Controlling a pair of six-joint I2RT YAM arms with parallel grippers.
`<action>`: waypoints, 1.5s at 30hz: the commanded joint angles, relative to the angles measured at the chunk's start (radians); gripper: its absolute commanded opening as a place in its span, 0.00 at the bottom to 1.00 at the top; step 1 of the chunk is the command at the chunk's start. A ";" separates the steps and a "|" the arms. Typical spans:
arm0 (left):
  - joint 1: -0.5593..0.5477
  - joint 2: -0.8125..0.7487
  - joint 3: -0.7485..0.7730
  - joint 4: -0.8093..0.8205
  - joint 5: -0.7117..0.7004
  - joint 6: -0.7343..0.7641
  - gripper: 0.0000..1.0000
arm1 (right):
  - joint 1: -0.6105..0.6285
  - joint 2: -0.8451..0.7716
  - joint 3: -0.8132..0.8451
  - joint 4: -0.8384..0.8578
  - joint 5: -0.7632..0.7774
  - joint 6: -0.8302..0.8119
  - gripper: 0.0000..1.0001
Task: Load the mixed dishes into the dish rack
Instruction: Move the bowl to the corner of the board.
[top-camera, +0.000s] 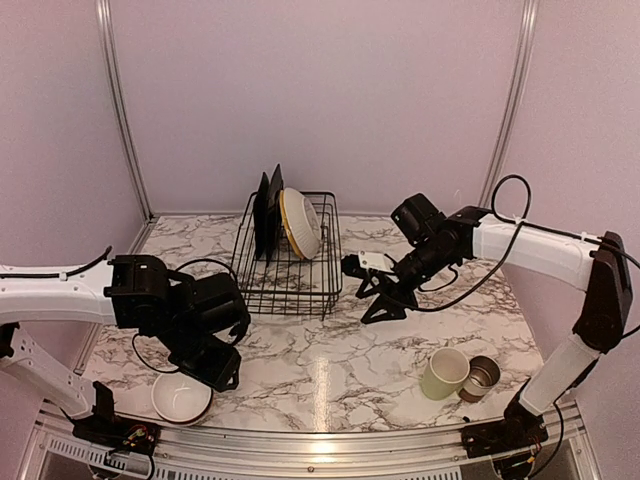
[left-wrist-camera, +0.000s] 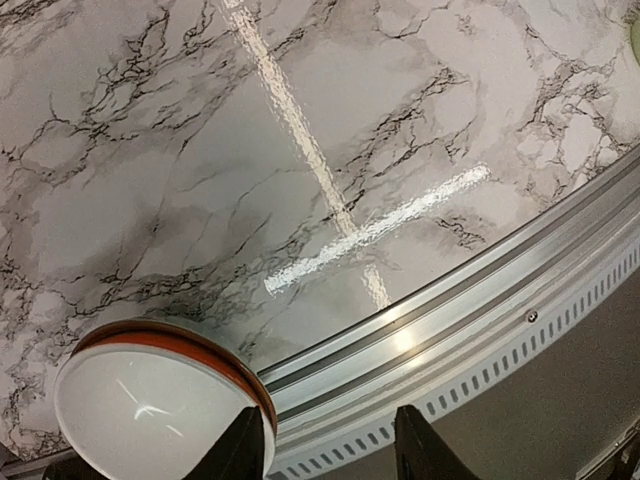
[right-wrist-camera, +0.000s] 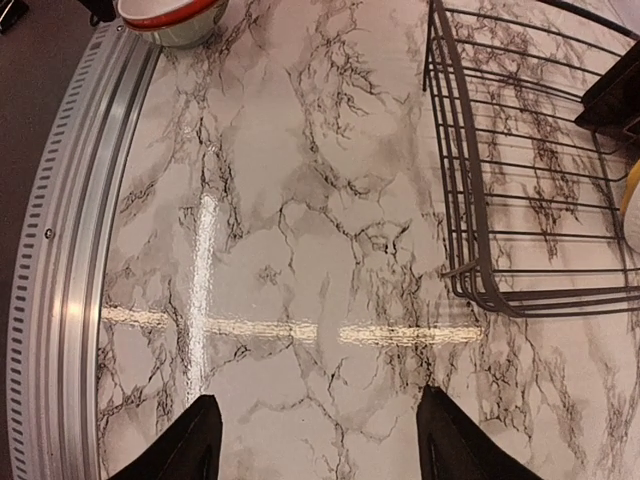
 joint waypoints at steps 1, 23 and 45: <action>-0.010 0.025 -0.003 -0.060 -0.045 -0.149 0.46 | -0.006 0.010 -0.026 0.042 -0.034 -0.008 0.65; -0.045 0.138 -0.068 -0.085 -0.065 -0.212 0.45 | -0.006 0.042 -0.050 0.058 -0.053 -0.015 0.67; 0.060 0.301 -0.006 0.005 -0.225 0.074 0.16 | -0.006 0.055 -0.032 0.044 -0.039 0.006 0.67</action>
